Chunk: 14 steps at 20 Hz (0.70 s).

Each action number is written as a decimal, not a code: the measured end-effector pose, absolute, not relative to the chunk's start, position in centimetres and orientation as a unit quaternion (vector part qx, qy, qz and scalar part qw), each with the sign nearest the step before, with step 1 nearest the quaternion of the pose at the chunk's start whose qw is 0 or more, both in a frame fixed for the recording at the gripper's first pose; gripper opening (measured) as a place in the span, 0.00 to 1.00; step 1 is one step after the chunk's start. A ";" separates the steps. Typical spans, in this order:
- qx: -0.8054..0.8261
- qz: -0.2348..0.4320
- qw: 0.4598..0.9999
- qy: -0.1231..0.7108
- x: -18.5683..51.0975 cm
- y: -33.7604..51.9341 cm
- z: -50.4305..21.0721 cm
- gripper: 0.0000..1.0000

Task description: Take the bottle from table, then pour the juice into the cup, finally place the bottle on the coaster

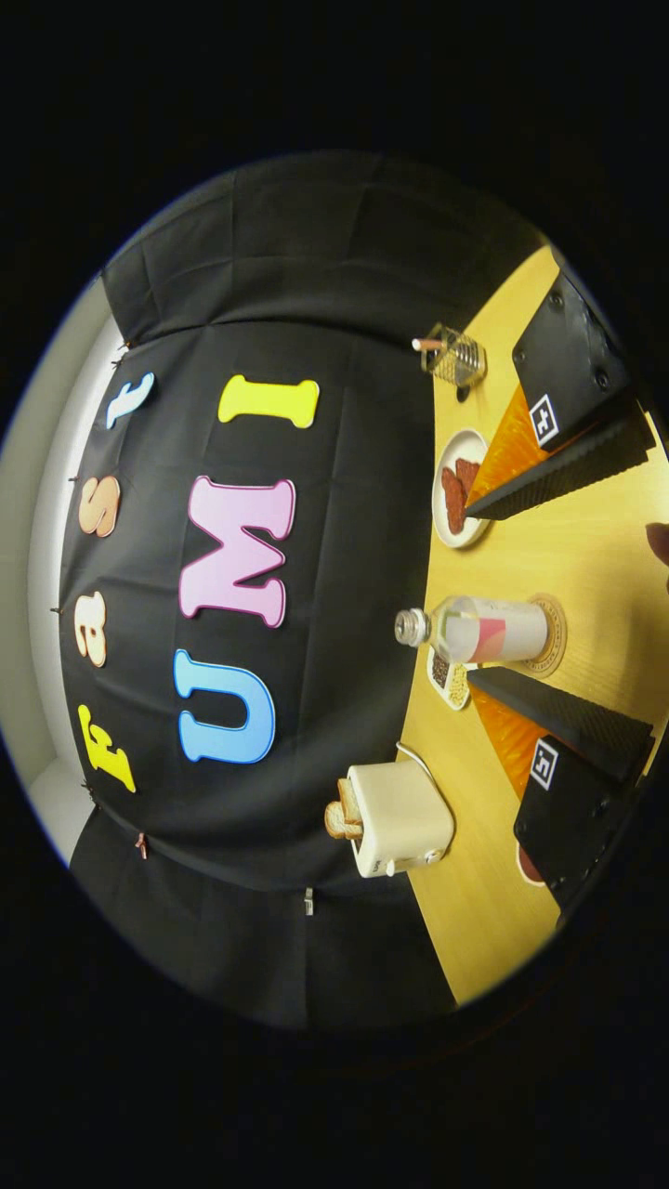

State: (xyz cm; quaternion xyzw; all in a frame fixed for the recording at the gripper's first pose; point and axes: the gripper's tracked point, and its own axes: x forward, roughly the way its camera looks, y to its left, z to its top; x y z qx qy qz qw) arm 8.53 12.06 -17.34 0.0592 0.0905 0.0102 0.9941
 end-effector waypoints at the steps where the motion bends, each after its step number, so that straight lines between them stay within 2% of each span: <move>1: 0.055 0.004 0.995 0.087 8.0 11.0 -16.3 0.97; 8: 0.038 -0.035 0.998 0.041 4.4 5.3 -8.5 0.97; 14: 0.058 -0.024 0.998 0.003 1.9 3.2 -4.3 0.97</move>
